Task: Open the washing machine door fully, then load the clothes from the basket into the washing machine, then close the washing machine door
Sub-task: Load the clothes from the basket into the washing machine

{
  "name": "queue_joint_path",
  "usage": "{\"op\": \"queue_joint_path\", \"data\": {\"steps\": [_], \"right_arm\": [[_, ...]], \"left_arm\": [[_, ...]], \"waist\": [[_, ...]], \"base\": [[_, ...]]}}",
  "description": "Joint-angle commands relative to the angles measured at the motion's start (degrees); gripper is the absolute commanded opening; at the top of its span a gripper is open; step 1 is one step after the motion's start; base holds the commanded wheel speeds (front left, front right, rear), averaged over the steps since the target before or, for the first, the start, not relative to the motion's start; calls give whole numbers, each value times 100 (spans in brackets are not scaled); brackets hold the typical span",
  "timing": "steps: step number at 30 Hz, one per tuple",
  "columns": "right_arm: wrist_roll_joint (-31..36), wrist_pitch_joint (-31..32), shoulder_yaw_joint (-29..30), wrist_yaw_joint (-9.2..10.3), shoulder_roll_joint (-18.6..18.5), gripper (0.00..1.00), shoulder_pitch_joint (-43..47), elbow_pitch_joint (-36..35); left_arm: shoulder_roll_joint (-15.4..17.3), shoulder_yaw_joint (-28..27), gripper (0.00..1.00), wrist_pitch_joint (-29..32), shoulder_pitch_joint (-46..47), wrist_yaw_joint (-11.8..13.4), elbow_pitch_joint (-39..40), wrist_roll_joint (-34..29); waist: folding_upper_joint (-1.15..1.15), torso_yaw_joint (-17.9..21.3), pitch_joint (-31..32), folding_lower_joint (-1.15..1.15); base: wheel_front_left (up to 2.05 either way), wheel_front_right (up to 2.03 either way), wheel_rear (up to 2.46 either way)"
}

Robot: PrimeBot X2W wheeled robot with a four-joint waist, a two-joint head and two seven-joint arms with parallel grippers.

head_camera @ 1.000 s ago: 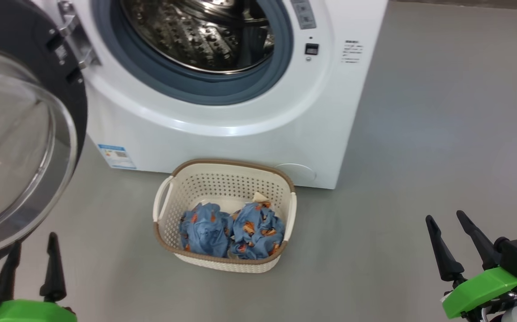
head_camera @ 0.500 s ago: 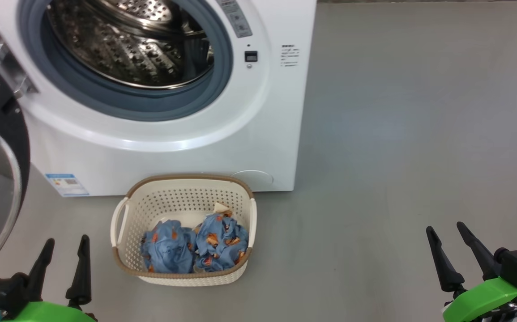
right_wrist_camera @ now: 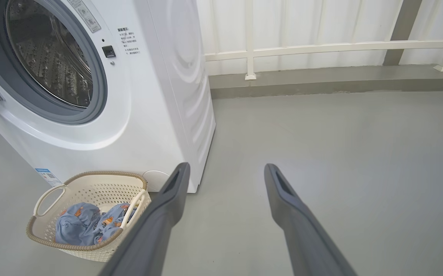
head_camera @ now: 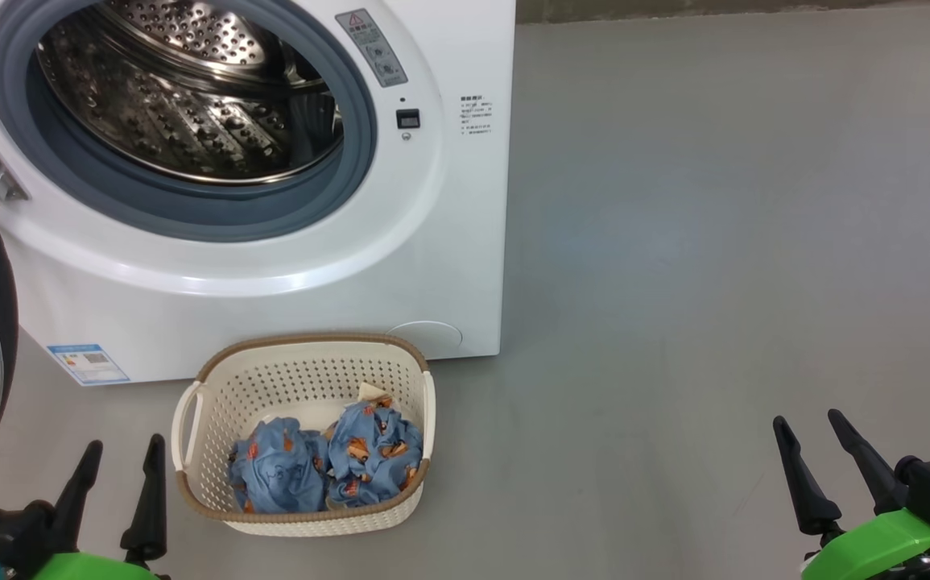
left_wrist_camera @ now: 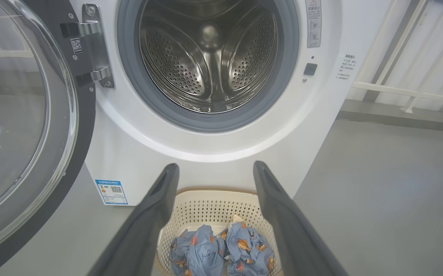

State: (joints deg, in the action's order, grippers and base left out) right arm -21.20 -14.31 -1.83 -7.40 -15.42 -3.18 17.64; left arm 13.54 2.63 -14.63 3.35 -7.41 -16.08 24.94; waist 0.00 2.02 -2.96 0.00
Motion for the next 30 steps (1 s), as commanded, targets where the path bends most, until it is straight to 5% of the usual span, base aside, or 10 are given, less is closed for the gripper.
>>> {"op": "queue_joint_path", "data": {"steps": [1, 16, 30], "right_arm": [[0, -69, -93, -9, -64, 100, 6, -143], [12, -69, -70, -9, -15, 100, -66, -185], [27, -69, -94, -9, 38, 100, -202, -203]], "left_arm": [[173, -219, 100, -37, 82, -7, 156, 10], [222, -214, 100, -37, 152, -8, 210, 65], [286, -177, 100, -37, 310, -8, 258, 28]], "waist": [[0, -1, -4, 0], [0, -48, -128, 0], [0, -40, -323, 0]], "base": [[0, 0, 0], [2, -8, 6], [74, -155, 82]]}}
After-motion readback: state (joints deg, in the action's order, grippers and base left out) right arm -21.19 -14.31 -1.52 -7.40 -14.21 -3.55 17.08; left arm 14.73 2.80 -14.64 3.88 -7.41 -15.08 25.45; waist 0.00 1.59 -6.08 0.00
